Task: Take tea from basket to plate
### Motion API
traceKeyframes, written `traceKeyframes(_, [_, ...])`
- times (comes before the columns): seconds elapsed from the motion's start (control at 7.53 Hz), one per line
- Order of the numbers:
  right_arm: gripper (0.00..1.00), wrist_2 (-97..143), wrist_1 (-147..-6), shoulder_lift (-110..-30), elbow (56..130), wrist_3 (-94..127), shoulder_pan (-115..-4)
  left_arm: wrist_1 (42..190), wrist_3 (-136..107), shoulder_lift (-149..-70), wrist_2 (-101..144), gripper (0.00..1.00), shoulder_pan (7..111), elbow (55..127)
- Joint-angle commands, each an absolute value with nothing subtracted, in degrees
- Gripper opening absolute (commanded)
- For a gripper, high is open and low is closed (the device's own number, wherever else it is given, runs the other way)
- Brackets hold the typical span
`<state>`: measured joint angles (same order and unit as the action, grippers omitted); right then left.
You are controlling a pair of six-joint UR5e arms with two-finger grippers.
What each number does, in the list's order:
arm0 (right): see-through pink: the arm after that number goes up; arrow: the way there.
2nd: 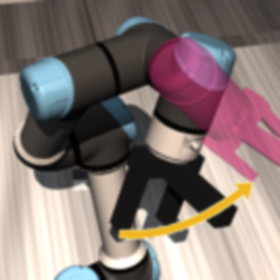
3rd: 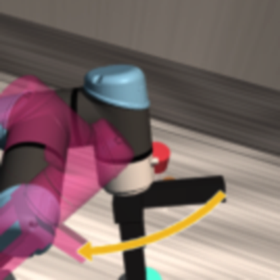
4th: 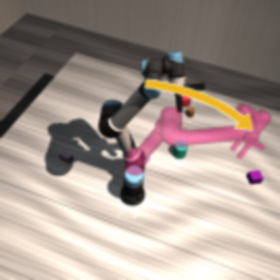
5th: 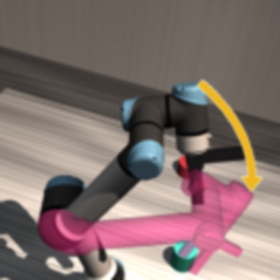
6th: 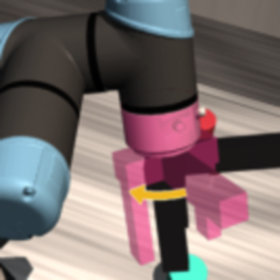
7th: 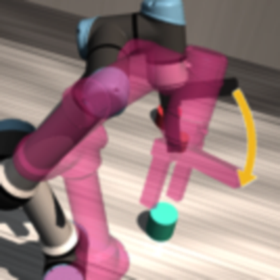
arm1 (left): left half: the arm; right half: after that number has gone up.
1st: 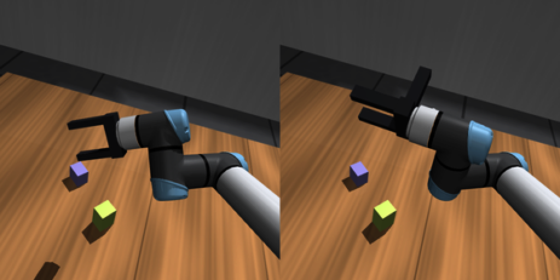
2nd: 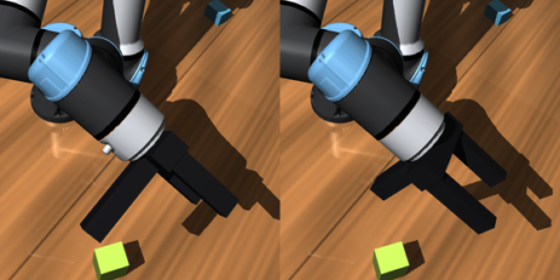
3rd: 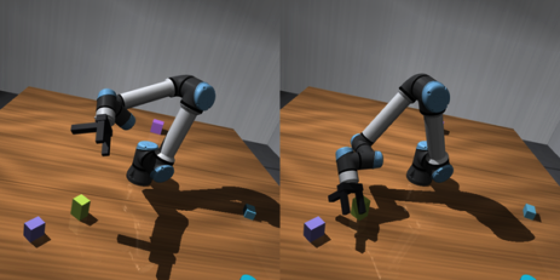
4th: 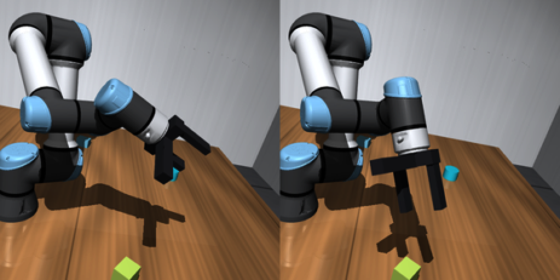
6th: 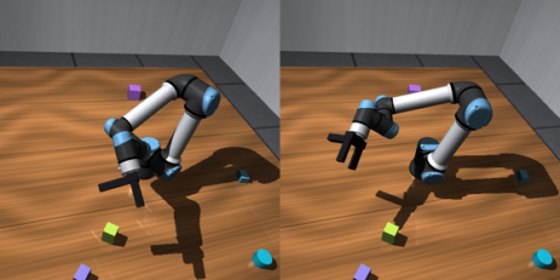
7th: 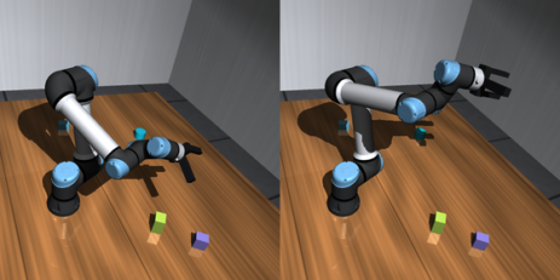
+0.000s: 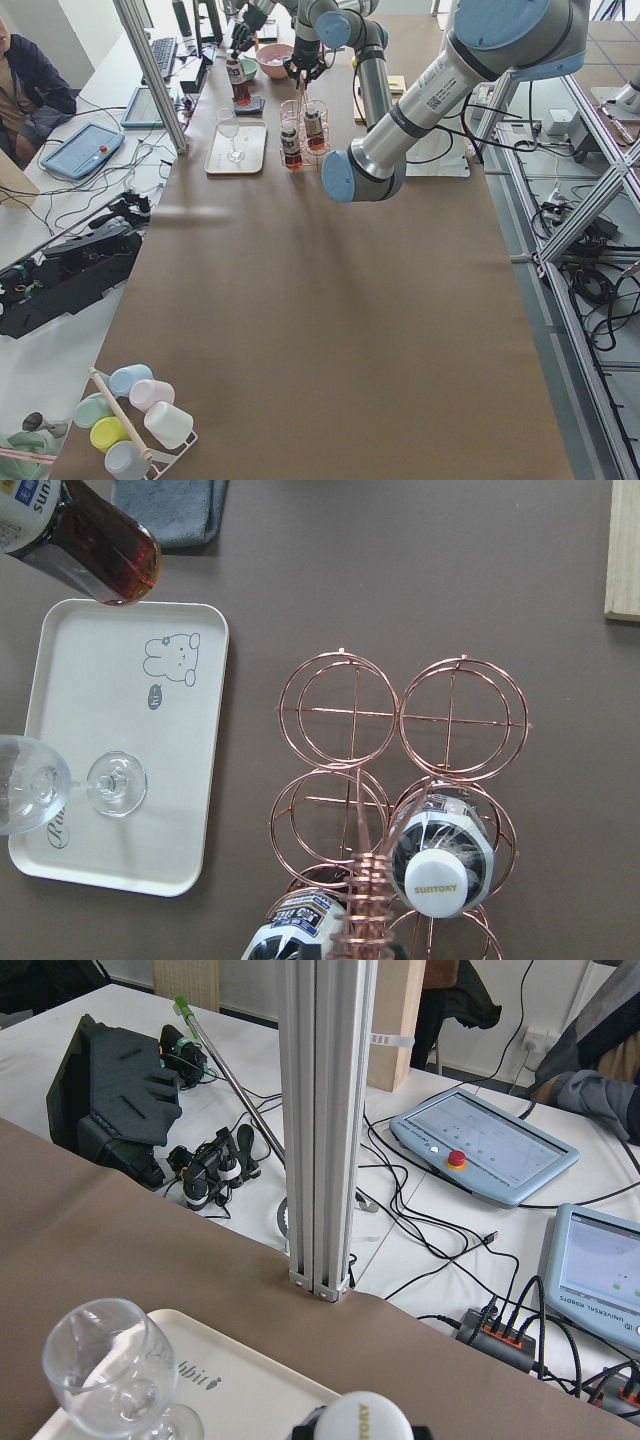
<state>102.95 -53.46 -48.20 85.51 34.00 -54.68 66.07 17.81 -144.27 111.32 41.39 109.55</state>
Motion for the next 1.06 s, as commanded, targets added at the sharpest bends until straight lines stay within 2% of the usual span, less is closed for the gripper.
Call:
traceKeyframes(0.0, [0.0, 95.82, -39.68, -46.24, 73.33, 36.89, -50.73, 63.37, 19.5, -144.05, 111.53, 0.0, 44.98, 111.18])
traceKeyframes(0.27, [0.0, 92.21, -37.27, -45.88, 71.46, 38.23, -47.91, 61.27, 24.07, -142.83, 111.97, 0.0, 48.84, 112.23])
traceKeyframes(0.93, [0.0, 91.23, -37.0, -44.82, 70.58, 38.67, -46.06, 61.61, 39.59, -130.73, 121.27, 0.0, 63.69, 114.35])
